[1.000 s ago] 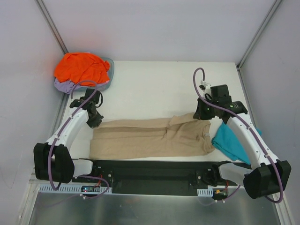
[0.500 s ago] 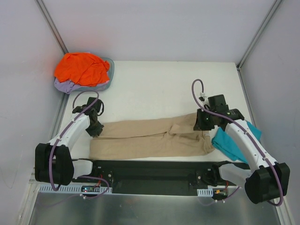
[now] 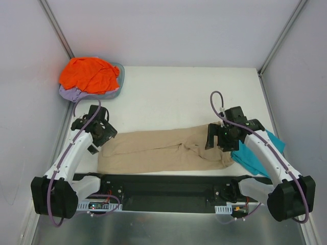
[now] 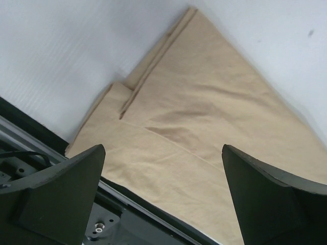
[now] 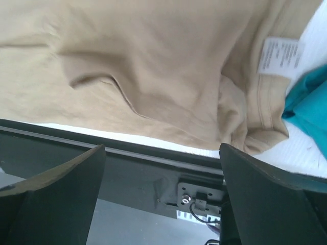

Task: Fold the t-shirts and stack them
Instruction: Fold the other side of the tshirt into a rectangle, then rotate the tshirt 90 degrees

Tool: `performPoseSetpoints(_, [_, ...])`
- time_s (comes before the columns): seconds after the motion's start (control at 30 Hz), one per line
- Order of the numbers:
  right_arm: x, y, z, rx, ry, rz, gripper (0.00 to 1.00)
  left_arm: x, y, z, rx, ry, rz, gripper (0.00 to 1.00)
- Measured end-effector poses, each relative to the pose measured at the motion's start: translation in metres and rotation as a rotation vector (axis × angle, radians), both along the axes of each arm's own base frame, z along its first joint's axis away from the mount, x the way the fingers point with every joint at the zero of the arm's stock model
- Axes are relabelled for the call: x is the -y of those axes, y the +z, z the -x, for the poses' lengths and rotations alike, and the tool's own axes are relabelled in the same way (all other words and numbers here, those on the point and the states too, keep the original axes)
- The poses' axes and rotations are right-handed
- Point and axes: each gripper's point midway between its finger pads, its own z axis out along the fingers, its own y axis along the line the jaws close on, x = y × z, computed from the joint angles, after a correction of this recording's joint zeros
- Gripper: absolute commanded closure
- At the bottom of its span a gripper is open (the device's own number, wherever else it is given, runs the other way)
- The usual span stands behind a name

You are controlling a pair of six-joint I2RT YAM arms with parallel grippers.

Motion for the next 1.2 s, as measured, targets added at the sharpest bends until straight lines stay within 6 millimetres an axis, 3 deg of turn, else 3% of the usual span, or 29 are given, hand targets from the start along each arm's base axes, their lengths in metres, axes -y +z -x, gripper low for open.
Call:
performPoseSetpoints(0.17, [-0.021,0.03,-0.036,0.122,0.024,-0.088,0.03,0.011,0.009,-0.016,0.041,-0.038,0.044,0.01])
performPoseSetpoints(0.3, [-0.045,0.017,-0.061,0.095,0.052,-0.151,0.03,0.018,0.001,-0.019,0.007,-0.07,0.071,0.01])
performPoseSetpoints(0.4, [-0.063,-0.001,-0.059,0.03,0.095,-0.158,0.03,0.021,0.0,-0.02,0.001,-0.088,0.085,0.01])
performPoseSetpoints(0.53, [-0.078,-0.008,-0.046,-0.005,0.134,-0.159,0.03,0.031,0.001,-0.023,0.014,-0.123,0.131,0.01])
performPoseSetpoints(0.73, [-0.065,-0.032,-0.022,-0.095,-0.019,-0.109,0.03,0.083,0.001,-0.025,0.034,-0.347,0.225,0.01])
performPoseSetpoints(0.87, [-0.055,-0.048,-0.014,-0.157,-0.128,-0.059,0.03,0.12,-0.021,-0.017,-0.062,-0.477,0.278,0.01])
performPoseSetpoints(1.07, [-0.041,-0.074,-0.033,-0.285,-0.311,-0.014,0.03,0.144,-0.053,-0.005,-0.195,-0.544,0.31,0.01])
performPoseSetpoints(1.2, [-0.042,-0.073,-0.075,-0.331,-0.377,-0.025,0.03,0.164,-0.06,-0.004,-0.205,-0.583,0.356,0.01])
